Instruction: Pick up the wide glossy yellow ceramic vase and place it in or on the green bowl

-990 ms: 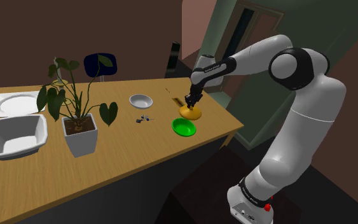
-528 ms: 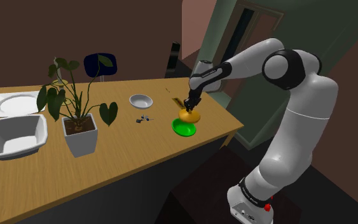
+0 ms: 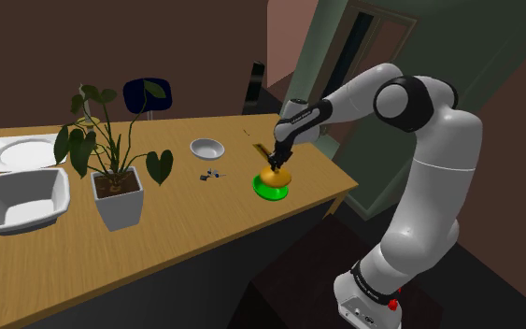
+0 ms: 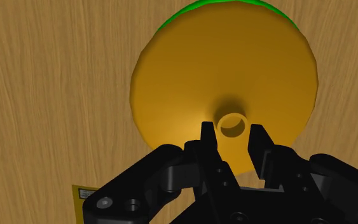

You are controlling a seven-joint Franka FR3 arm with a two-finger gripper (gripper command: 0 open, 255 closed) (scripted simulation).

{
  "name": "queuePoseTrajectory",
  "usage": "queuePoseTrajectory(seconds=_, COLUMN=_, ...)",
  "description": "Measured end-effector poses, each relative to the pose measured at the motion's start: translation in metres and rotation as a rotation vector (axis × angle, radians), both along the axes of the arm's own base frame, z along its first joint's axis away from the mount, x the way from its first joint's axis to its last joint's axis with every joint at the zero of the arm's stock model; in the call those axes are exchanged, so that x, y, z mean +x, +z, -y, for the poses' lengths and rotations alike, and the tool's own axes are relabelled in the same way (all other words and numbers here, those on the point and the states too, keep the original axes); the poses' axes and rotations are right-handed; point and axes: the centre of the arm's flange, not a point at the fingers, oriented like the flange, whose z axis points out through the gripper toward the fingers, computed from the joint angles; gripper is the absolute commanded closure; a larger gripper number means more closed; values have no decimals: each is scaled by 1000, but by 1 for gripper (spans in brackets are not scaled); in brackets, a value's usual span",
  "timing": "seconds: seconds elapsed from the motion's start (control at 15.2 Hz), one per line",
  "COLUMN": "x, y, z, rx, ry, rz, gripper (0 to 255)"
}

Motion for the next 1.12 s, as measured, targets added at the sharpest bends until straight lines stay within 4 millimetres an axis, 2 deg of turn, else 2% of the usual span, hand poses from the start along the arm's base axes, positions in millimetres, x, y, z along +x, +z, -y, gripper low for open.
queuePoseTrajectory(seconds=0.4, x=0, y=-34, z=0, rx=0, ry=0, rz=0, gripper=255)
queuePoseTrajectory(seconds=0.79, x=0, y=-37, z=1, rx=0, ry=0, rz=0, gripper=255)
queuePoseTrajectory(seconds=0.86, x=0, y=-37, z=1, rx=0, ry=0, rz=0, gripper=0)
queuePoseTrajectory(seconds=1.12, x=0, y=-37, z=1, rx=0, ry=0, rz=1, gripper=0)
